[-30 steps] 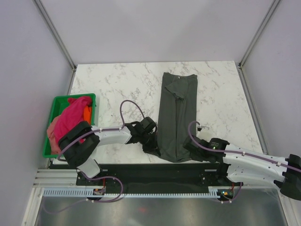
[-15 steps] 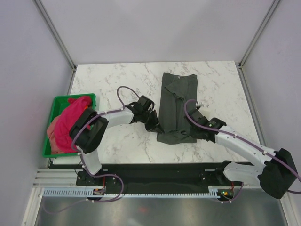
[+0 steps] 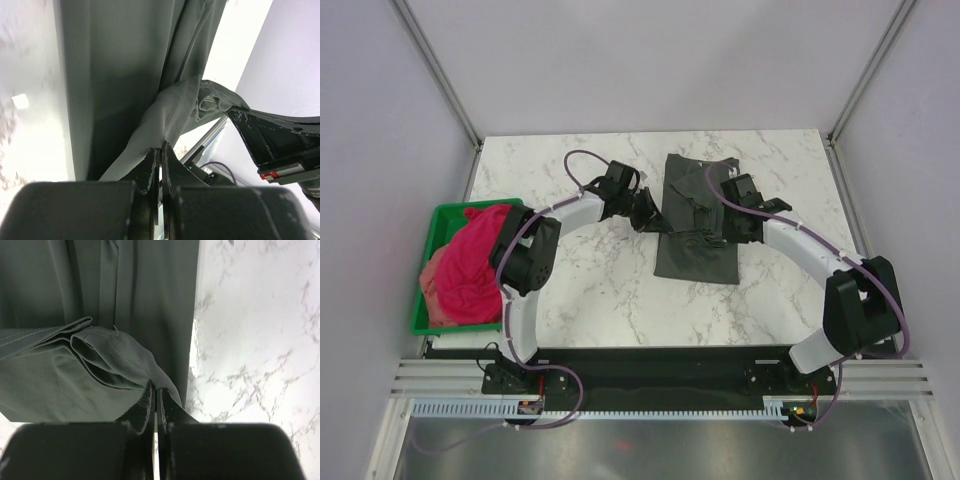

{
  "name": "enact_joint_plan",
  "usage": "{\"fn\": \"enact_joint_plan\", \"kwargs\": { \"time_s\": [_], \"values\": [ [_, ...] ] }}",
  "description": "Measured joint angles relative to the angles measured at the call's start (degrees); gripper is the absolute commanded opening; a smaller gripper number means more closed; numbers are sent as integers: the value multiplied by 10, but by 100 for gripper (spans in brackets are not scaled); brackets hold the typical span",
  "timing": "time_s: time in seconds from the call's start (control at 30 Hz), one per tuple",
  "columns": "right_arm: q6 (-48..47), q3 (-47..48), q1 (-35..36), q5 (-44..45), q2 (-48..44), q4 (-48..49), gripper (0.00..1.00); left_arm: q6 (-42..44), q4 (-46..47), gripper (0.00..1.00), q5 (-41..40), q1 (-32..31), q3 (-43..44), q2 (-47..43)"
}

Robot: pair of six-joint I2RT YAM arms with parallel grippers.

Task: Fold and stack the t-shirts
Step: Fold the tshirt

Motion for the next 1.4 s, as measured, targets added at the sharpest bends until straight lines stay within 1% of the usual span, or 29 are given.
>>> {"fn": "enact_joint_plan", "kwargs": {
  "time_s": [0.17, 0.47, 0.7, 1.0, 1.07, 1.1, 1.13, 1.17, 1.2, 1.23, 1.27, 1.3, 1.37, 1.4],
  "values": [
    [-33, 53, -27, -21, 51, 8, 0, 8, 0, 2, 16, 16, 56, 46],
    [-62, 111, -68, -49, 102, 10, 0, 18, -2, 2, 37, 34, 123, 103],
    [-68, 132, -78, -58, 142, 14, 0, 22, 1, 2, 38, 40, 167, 130],
    [-74, 163, -83, -55, 173, 15, 0, 22, -2, 2, 38, 48, 186, 171],
    [-74, 169, -83, -53, 180, 15, 0, 22, -2, 7, 38, 51, 198, 183],
    [-74, 171, -83, -50, 184, 14, 2, 22, -2, 10, 38, 52, 204, 188],
    [-74, 175, -83, -48, 187, 14, 3, 22, -2, 19, 38, 53, 210, 193],
    [-74, 180, -83, -45, 192, 14, 6, 23, -2, 24, 38, 55, 215, 195],
    [-74, 185, -84, -43, 195, 14, 12, 24, -3, 30, 38, 57, 219, 196],
    [-73, 193, -85, -41, 201, 14, 17, 26, -4, 42, 38, 58, 221, 196],
    [-71, 200, -87, -38, 206, 15, 25, 29, -3, 43, 38, 60, 225, 196],
    [-68, 207, -88, -33, 210, 14, 36, 30, -3, 44, 38, 62, 230, 196],
    [-63, 216, -90, -27, 213, 14, 43, 32, 0, 44, 40, 68, 234, 196],
    [-60, 217, -91, -24, 211, 13, 44, 36, 1, 44, 45, 71, 234, 195]
  ]
}}
